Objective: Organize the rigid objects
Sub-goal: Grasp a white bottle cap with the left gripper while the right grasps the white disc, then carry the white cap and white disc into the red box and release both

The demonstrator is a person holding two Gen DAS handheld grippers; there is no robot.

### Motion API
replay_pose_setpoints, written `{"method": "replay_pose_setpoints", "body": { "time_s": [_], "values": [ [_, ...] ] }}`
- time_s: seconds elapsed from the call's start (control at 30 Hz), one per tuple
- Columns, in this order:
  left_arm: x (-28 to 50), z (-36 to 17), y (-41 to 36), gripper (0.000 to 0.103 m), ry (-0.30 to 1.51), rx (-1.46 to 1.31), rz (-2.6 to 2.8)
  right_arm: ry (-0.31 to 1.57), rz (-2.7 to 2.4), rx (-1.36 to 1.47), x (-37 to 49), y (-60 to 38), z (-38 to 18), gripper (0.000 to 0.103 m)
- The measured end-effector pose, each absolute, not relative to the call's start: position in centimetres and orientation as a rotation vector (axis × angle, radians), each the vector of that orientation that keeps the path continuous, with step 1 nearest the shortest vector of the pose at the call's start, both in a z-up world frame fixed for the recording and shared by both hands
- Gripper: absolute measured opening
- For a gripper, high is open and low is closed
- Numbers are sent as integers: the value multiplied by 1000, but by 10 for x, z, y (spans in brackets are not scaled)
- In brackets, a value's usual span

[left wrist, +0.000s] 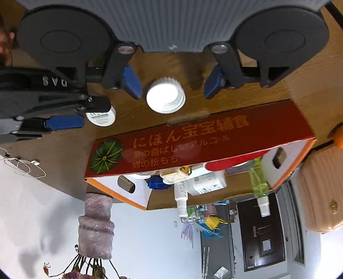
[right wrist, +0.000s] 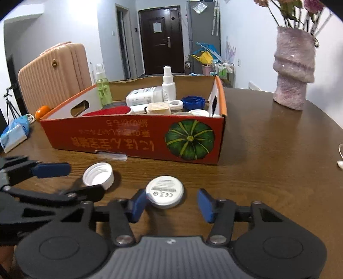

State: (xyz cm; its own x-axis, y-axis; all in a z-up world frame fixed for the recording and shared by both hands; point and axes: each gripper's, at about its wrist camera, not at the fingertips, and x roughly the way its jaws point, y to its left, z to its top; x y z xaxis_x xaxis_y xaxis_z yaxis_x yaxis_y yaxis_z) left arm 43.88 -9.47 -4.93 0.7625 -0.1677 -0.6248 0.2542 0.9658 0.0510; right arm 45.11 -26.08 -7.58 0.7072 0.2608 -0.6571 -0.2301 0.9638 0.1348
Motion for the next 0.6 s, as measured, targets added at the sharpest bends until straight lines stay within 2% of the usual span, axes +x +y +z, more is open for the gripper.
{"method": "replay_pose_setpoints", "body": {
  "time_s": [0.03, 0.1, 0.13, 0.6],
  "values": [
    [445, -52, -95, 62, 670, 135, -238, 728, 274, 21, 452, -259, -77, 48],
    [453, -57, -95, 44, 681, 125, -261, 715, 269, -1, 453, -257, -78, 41],
    [456, -60, -95, 40, 686, 117, -272, 705, 274, -5, 452, -257, -79, 41],
    [446, -58, -103, 41, 647, 174, -249, 672, 305, -19, 447, -255, -80, 38]
  ]
}}
